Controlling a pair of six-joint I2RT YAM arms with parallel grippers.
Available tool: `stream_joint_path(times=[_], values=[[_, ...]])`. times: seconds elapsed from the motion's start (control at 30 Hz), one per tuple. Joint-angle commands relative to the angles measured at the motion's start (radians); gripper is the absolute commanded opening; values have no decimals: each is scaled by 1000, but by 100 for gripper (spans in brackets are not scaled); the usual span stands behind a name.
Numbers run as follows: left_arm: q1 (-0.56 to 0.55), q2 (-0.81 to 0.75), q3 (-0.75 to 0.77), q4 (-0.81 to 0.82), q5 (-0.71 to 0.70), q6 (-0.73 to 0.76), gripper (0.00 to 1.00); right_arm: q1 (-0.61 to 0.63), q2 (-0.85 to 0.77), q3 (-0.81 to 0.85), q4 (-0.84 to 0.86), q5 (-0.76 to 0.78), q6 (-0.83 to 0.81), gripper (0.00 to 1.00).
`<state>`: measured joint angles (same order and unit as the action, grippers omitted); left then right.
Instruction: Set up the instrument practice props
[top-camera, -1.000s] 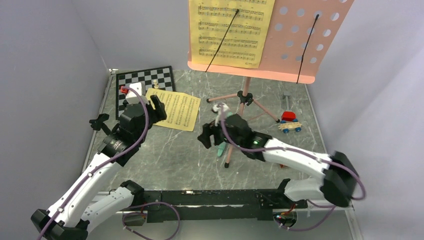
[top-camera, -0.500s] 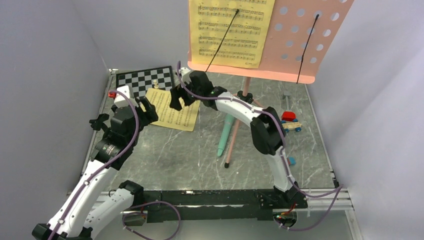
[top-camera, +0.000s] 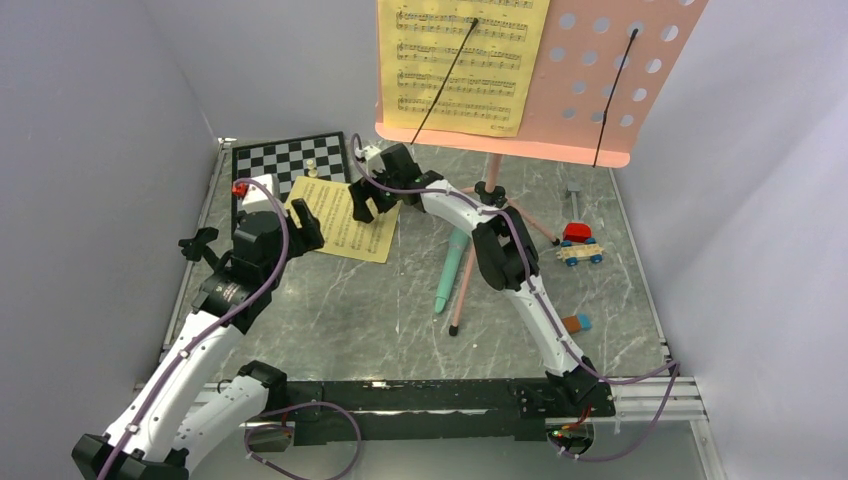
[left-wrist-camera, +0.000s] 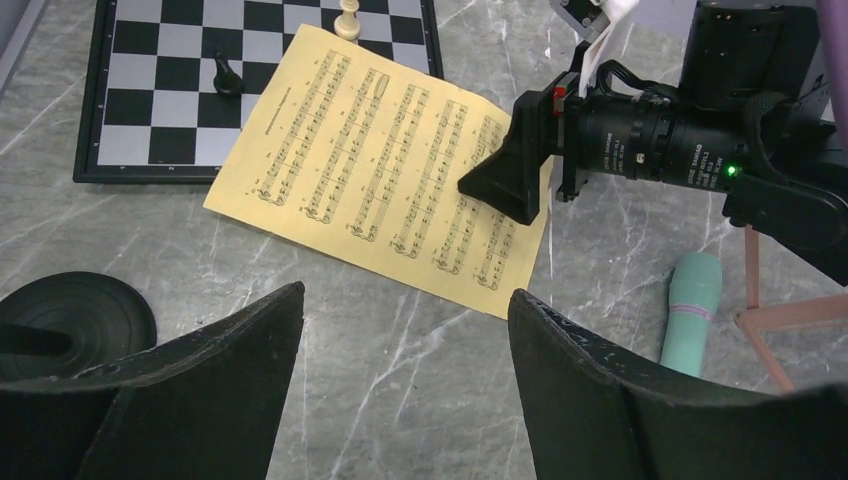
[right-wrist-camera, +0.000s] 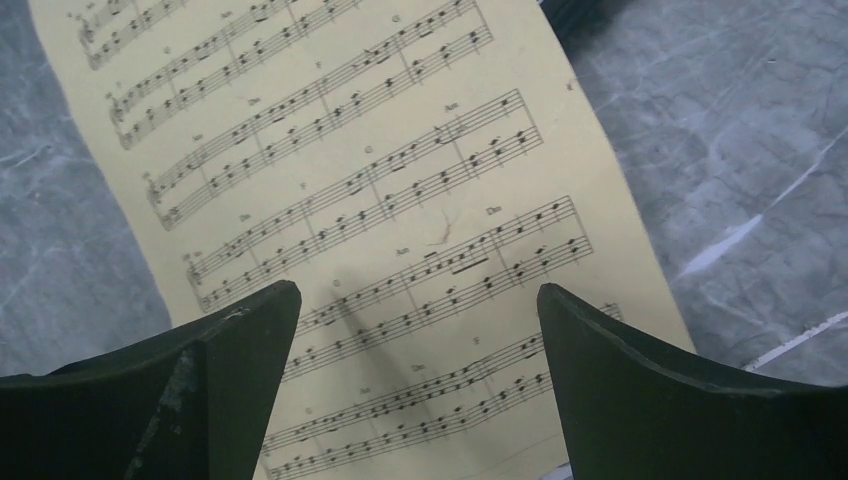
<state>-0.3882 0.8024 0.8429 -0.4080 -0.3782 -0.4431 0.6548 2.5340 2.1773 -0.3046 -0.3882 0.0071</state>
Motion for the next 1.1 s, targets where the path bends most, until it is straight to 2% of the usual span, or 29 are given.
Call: stream_joint_path(times=[0.0, 0.23, 0.43, 0.87, 1.07], values=[[10, 0, -7, 38, 31, -5, 79, -22, -1, 34, 120, -27, -9, 94], [16, 4, -14, 46, 45, -8, 79, -23, 1, -18, 264, 52, 21, 94], [18, 9, -21, 46, 56, -11, 79, -23, 110, 136, 219, 71, 54, 94], [22, 10, -36, 50, 72, -13, 79, -41, 150, 161, 282, 58, 89, 95], [23, 14, -33, 51, 79, -11, 79, -45, 128, 124, 273, -23, 80, 95]])
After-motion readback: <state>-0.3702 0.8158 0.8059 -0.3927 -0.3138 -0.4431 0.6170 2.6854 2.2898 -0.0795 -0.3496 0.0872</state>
